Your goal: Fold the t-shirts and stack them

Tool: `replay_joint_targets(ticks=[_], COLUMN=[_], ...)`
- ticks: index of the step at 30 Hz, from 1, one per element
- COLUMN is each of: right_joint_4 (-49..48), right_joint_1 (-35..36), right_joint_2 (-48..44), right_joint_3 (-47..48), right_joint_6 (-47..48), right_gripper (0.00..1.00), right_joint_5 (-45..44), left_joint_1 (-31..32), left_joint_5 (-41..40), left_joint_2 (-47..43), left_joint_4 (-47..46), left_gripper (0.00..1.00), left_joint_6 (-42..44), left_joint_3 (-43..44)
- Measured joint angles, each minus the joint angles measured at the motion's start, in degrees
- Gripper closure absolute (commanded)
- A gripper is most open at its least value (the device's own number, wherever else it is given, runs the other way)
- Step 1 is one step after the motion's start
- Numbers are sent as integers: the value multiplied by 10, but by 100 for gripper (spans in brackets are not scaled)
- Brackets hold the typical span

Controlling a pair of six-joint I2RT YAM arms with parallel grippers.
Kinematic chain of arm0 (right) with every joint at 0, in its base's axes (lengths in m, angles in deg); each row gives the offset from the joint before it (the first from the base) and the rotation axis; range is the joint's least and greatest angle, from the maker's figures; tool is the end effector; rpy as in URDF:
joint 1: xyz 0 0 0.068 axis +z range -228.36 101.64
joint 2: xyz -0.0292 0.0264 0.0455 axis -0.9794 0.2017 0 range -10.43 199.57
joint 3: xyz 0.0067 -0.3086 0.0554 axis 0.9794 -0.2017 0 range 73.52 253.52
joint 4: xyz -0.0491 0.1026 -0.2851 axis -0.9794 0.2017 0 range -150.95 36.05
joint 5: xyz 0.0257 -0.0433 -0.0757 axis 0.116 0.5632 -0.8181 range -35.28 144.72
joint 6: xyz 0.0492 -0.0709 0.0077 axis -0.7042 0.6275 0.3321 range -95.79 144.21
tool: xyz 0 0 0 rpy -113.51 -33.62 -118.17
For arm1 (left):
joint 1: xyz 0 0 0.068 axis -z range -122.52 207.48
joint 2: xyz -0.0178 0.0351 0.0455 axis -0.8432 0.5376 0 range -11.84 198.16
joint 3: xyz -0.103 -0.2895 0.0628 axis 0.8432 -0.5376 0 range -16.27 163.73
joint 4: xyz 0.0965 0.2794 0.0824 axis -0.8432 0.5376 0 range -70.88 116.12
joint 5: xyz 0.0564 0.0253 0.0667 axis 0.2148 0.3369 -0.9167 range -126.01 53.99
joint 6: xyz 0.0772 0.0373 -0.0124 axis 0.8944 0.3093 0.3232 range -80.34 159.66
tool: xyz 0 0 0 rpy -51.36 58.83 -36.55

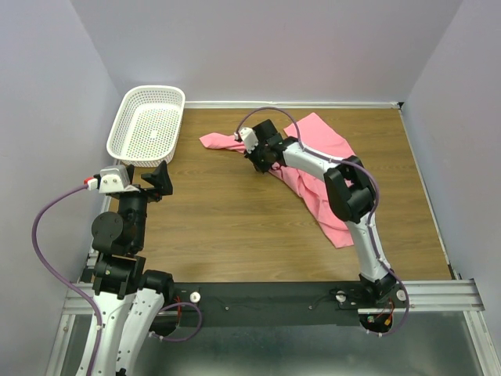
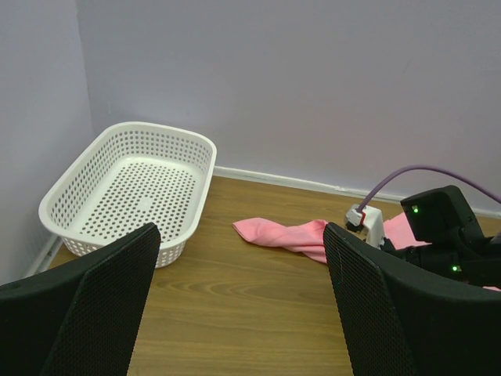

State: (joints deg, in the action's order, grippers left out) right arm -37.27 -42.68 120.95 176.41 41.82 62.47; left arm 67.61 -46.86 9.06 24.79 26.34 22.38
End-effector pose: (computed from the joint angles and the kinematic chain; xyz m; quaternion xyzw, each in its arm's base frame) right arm 0.4816 0.3586 0.1377 -0.4429 0.8338 0.1140 0.3093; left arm 0.1412 -0.0106 0.4003 -0.0910 0.6237 -0.0991 0.7700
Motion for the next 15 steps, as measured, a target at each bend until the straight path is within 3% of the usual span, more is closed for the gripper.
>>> replay_joint_targets(ticks=[9, 12, 13, 15], right_joint_4=[13, 29, 31, 32], right_joint_1=[30, 126, 167, 271], right_joint_2=[-42, -91, -102, -116], right_joint_3=[-59, -112, -122, -126], right_joint_6=[9, 11, 12, 11], right_gripper=[100, 99, 74, 35], right_joint_5=[88, 173, 201, 252], left_joint_1=[0, 0, 0, 0], left_joint_5=[0, 0, -1, -1], left_joint_2=[0, -2, -4, -7], left_joint_4=[0, 0, 0, 0], left_gripper=[7, 7, 7, 8], left_joint_6=[0, 0, 0, 0], left_joint_3=[0, 0, 0, 0])
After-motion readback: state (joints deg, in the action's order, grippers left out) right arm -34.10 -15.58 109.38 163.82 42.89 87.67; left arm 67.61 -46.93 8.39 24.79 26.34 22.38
